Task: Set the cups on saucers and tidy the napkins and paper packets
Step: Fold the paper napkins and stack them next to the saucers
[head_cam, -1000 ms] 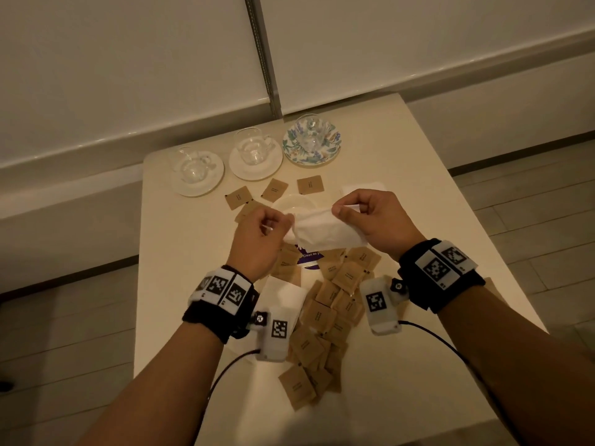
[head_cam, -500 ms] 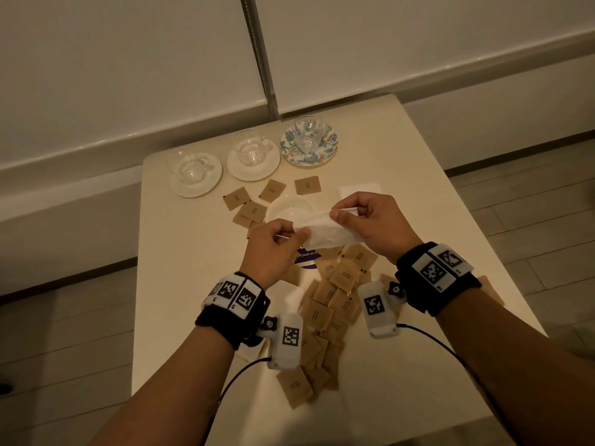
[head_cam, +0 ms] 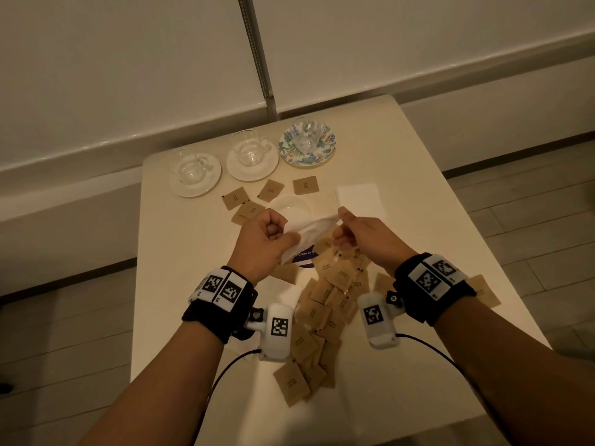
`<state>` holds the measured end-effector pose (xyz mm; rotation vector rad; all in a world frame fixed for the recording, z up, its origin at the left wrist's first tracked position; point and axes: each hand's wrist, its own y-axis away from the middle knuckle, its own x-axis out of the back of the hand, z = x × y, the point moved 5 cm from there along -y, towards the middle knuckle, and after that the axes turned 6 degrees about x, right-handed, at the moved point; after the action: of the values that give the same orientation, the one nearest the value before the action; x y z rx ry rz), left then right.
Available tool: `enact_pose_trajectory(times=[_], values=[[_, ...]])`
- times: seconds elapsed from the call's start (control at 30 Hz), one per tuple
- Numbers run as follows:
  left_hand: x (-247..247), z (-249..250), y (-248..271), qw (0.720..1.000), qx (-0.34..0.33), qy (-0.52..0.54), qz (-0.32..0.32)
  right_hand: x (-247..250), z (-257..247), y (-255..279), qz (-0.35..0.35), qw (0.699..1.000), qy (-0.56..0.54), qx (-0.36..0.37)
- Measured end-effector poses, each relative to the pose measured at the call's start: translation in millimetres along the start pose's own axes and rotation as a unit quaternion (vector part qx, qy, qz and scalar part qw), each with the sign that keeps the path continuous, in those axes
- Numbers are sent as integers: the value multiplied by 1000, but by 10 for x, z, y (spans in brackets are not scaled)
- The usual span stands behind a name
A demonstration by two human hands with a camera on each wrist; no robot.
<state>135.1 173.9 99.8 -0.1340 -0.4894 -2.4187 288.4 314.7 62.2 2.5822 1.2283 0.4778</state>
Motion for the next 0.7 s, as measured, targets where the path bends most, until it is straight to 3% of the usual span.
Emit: enact_pose_trajectory(times=[0.2,0.37,0.7], values=[[-46,128,71,996,-51,15,-69,-41,-55,37,-16,997,-39,60],[-17,92,80,997,-44,-28,-62,18,-107,31,1,993,-75,93],[-81,168,66,996,-47,78,-18,36,-137,88,-30,986,-127,106]])
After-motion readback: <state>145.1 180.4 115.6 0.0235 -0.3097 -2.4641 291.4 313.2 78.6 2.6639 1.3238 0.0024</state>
